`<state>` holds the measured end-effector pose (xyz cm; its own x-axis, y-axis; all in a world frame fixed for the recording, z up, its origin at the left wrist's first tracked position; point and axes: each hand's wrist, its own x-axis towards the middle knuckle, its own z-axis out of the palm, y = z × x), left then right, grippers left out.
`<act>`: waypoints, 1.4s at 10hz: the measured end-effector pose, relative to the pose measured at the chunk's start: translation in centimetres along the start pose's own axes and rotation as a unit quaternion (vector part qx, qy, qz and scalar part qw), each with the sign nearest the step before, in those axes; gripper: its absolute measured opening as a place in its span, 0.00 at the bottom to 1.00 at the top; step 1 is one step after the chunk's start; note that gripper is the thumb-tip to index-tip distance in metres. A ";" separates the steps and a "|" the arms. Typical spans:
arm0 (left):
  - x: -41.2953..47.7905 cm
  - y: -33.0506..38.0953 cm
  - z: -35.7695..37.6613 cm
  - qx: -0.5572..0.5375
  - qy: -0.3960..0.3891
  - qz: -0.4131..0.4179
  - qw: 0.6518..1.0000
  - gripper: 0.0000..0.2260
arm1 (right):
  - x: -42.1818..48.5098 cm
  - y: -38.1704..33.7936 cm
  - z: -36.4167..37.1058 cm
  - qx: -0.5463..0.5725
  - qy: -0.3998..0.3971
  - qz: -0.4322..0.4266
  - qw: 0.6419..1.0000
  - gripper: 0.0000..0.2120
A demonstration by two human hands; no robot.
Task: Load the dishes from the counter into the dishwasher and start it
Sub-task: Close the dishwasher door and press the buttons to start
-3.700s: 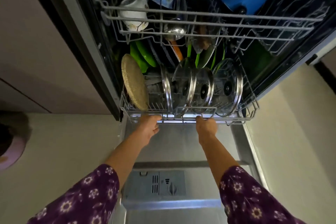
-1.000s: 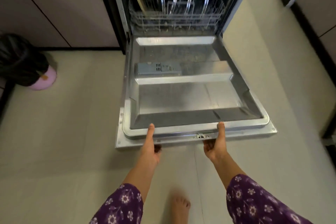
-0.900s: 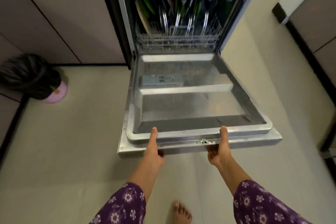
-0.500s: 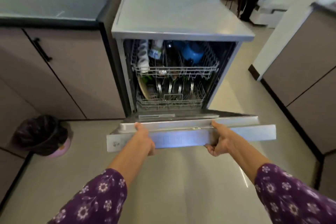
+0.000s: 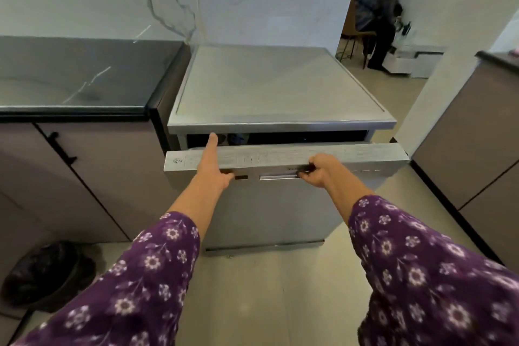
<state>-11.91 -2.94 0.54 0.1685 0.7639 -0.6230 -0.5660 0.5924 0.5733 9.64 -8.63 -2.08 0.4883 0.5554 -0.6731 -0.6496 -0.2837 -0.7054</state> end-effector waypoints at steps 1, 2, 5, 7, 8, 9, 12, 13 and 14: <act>1.2 0.9 2.7 0.018 -0.017 0.022 0.999 0.45 | 0.5 -2.4 1.4 0.108 -0.053 0.016 0.993 0.13; 3.3 2.0 4.8 0.024 -0.016 0.016 0.999 0.51 | 1.1 -4.2 1.8 0.192 -0.102 0.009 0.976 0.30; 8.3 2.7 8.6 0.131 0.079 0.038 0.988 0.28 | 4.0 -7.2 5.3 0.010 -0.037 -0.009 0.999 0.06; 9.5 3.6 9.6 0.228 0.151 0.066 0.960 0.19 | 4.3 -7.5 5.2 0.065 -0.037 -0.006 0.997 0.07; 8.1 3.3 9.3 0.139 0.108 0.041 0.984 0.14 | 4.3 -7.0 5.5 0.087 -0.031 -0.019 0.996 0.08; 7.3 3.3 9.4 0.081 0.141 0.007 0.987 0.09 | 4.3 -7.1 5.3 0.095 -0.026 -0.016 0.995 0.09; 7.5 2.3 8.8 0.082 0.126 0.036 0.988 0.19 | 4.0 -6.6 4.7 0.141 -0.043 -0.018 0.989 0.05; 7.8 2.2 8.6 0.090 0.119 0.034 0.988 0.23 | 3.4 -6.5 4.8 0.131 -0.039 -0.016 0.991 0.05; 7.8 3.0 8.5 0.104 0.100 0.017 0.989 0.25 | 3.1 -6.8 4.7 0.107 -0.044 -0.010 0.993 0.05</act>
<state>-5.46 7.01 1.93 -0.0233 0.7310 -0.6820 -0.3859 0.6227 0.6807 12.87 -1.31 1.70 0.4560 0.6281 -0.6305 -0.7538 -0.1040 -0.6488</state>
